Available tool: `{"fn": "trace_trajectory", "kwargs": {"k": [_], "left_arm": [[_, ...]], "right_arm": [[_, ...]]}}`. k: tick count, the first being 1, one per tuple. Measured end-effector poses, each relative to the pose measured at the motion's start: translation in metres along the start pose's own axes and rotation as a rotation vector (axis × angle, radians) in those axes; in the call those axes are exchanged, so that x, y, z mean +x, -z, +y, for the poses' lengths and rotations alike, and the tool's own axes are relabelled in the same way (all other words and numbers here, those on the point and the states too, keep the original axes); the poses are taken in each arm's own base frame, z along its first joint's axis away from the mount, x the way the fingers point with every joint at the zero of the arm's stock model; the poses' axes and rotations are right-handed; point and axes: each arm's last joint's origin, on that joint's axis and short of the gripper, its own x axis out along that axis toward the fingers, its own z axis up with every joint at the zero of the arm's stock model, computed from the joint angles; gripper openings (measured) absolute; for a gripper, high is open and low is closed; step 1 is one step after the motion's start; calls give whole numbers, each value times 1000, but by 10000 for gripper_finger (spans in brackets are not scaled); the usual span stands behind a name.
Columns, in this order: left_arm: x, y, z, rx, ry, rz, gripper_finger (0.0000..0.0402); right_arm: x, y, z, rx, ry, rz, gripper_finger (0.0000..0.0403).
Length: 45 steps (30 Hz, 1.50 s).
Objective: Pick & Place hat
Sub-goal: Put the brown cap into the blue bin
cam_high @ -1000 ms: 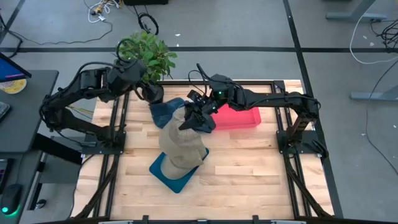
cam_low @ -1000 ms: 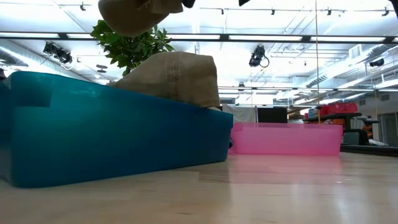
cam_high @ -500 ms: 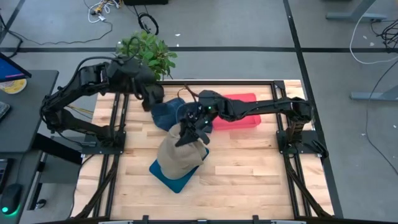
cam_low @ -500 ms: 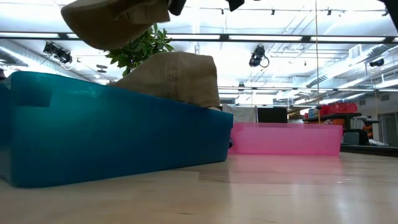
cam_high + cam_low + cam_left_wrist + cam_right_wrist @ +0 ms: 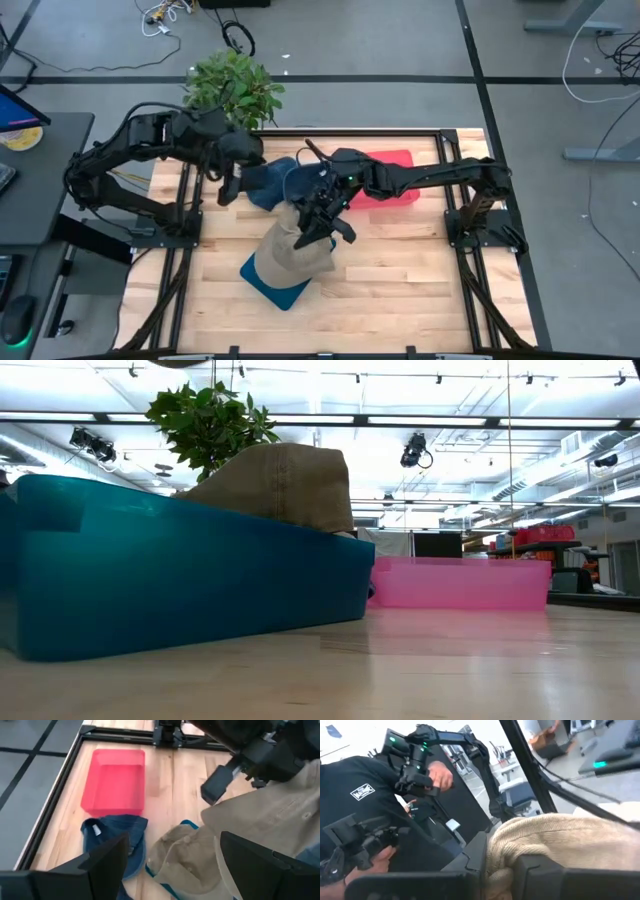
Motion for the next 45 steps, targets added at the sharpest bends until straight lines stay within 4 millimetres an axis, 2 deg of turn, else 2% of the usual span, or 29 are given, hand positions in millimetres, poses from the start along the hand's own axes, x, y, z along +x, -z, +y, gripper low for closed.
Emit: {"fn": "trace_trajectory", "kwargs": {"k": [5, 9, 14, 19, 31, 37, 45], "left_arm": [[14, -4, -17, 6, 55, 15, 308], [26, -7, -27, -72, 121, 36, 295], [34, -12, -41, -122, 198, 15, 289], [36, -18, -51, -35, 237, -49, 289], [38, -18, -53, 69, 243, -59, 289], [38, -17, -55, 135, 329, -47, 289], [42, -16, -56, 140, 346, -31, 289]], "right_arm": [[-6, -7, 15, -55, -28, -5, 43], [-12, -12, 26, -99, -50, 4, 43], [-12, -8, 24, -78, -31, 37, 43], [-12, -2, 19, -18, 38, 62, 43], [-11, -6, 18, 58, 131, -14, 43], [-10, -6, 18, 95, 143, -23, 43], [-7, -5, 21, 128, 139, -24, 43]]}}
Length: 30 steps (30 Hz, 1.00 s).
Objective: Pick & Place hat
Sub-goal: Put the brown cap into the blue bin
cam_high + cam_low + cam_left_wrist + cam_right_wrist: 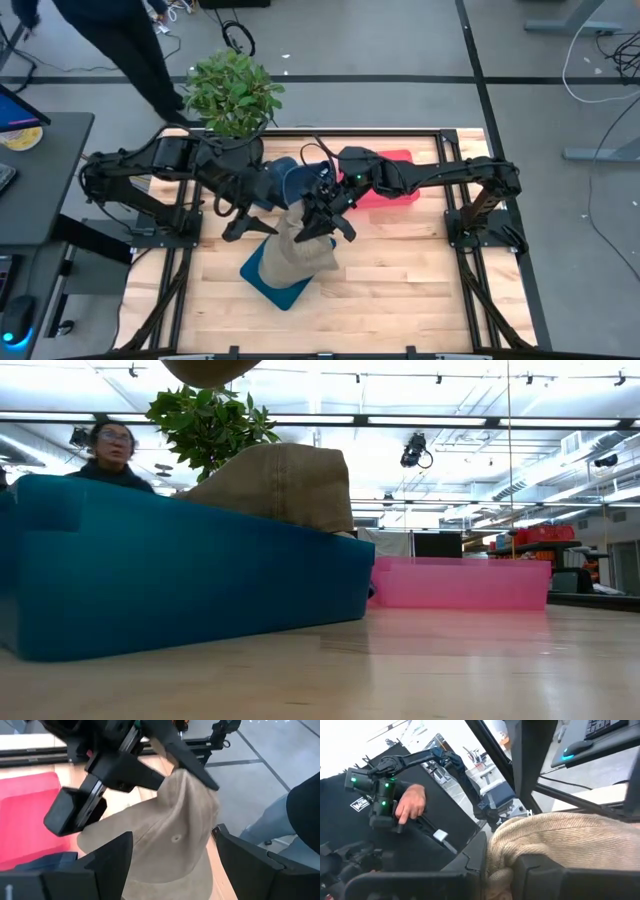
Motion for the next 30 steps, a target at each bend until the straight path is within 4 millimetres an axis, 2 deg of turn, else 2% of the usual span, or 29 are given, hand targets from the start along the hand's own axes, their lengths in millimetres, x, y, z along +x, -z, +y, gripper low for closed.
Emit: {"fn": "trace_trajectory", "kwargs": {"k": [16, 30], "left_arm": [[14, 2, 2, -5, 52, 54, 288], [16, -4, 3, 21, 41, -5, 279]], "right_arm": [[3, 2, 4, 21, -12, 9, 43], [3, 2, 4, 24, -12, 9, 43]]}}
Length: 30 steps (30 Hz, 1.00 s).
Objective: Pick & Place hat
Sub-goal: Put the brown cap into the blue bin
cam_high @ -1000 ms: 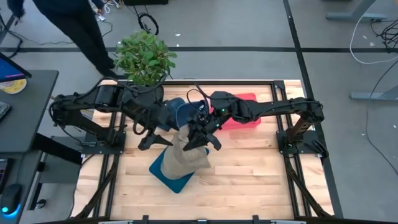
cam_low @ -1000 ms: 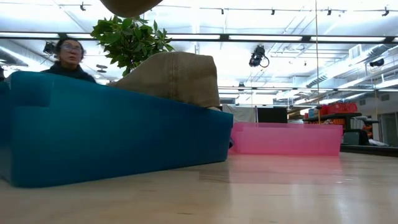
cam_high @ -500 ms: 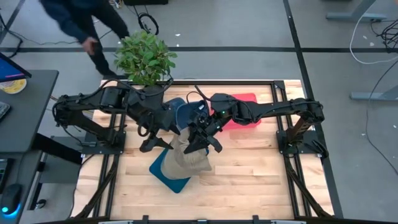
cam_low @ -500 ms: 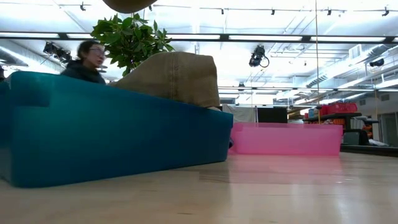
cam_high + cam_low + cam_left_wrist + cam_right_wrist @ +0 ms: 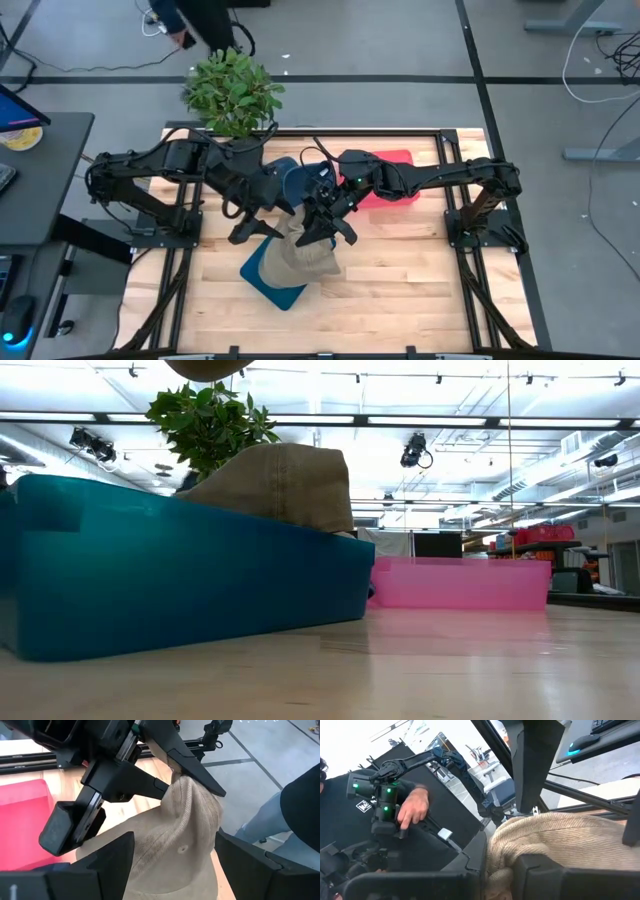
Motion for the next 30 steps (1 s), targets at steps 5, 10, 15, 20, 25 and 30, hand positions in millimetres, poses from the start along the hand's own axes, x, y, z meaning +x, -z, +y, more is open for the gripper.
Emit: {"fn": "trace_trajectory", "kwargs": {"k": [5, 10, 15, 20, 25, 30], "left_arm": [[5, -2, 2, 33, -1, -8, 268], [16, -1, 5, 36, 3, 15, 215], [24, 2, 7, 56, 10, 60, 132], [23, 4, 7, 106, 11, 81, 33], [22, 8, 6, 146, 45, 112, 8], [21, 12, 5, 166, 60, 154, 5]], "right_arm": [[0, 0, 0, -1, -1, -1, 43], [0, -1, 1, 0, -8, -5, 43], [0, 0, 0, 9, -2, 3, 43], [0, 1, -1, 18, -3, 15, 43], [0, 3, -2, 76, -2, 28, 45], [-1, 4, -3, 167, 5, 44, 107]]}}
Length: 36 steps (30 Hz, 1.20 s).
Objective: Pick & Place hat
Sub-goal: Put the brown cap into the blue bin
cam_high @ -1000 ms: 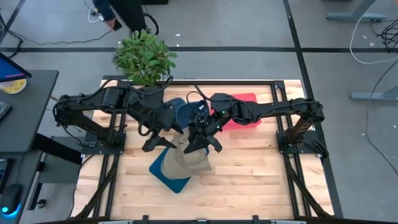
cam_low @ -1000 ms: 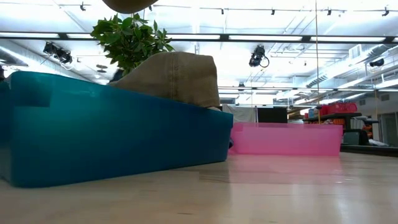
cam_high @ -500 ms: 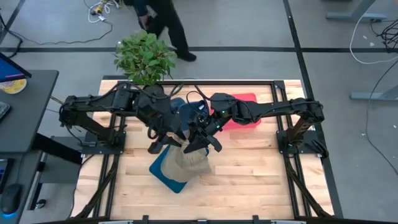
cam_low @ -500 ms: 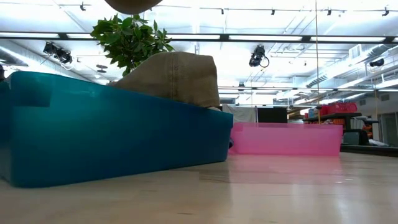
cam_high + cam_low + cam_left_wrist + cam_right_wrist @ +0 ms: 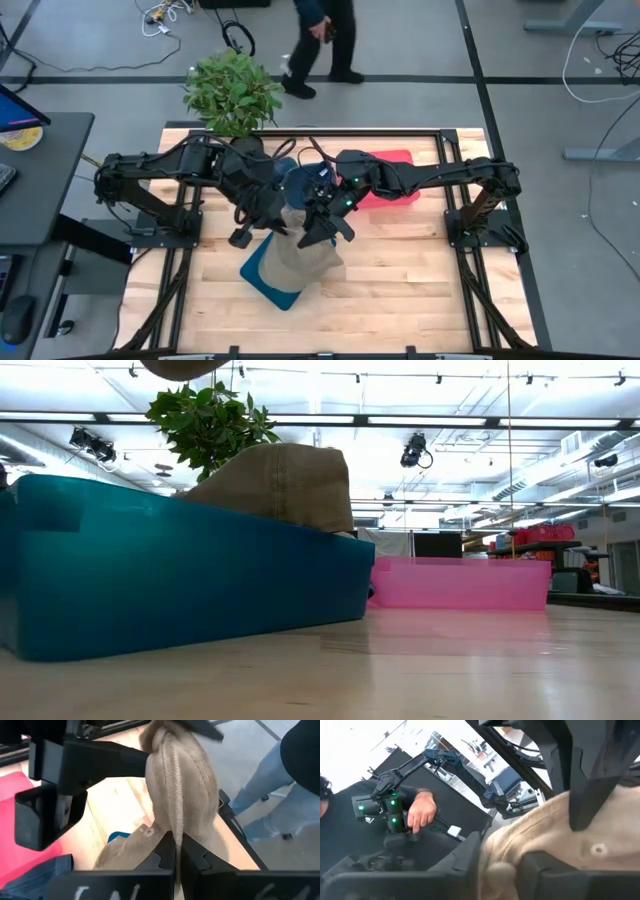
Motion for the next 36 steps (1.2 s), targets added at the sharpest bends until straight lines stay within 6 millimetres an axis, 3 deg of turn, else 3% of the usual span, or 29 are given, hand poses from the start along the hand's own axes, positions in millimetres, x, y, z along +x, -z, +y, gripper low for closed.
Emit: {"fn": "trace_trajectory", "kwargs": {"k": [8, 16, 27, 36], "left_arm": [[-3, 7, -4, -27, 21, 58, 4], [-10, 9, -7, -47, 28, 64, 3], [-10, 9, -15, -60, 50, 74, 3], [-10, 13, -17, -104, 57, 119, 2]], "right_arm": [[0, 0, 0, 10, -5, 7, 210], [0, 0, -1, 11, -5, 11, 271], [-16, -9, -15, 46, 48, -17, 299], [-25, 0, -29, 126, 109, 95, 295]]}}
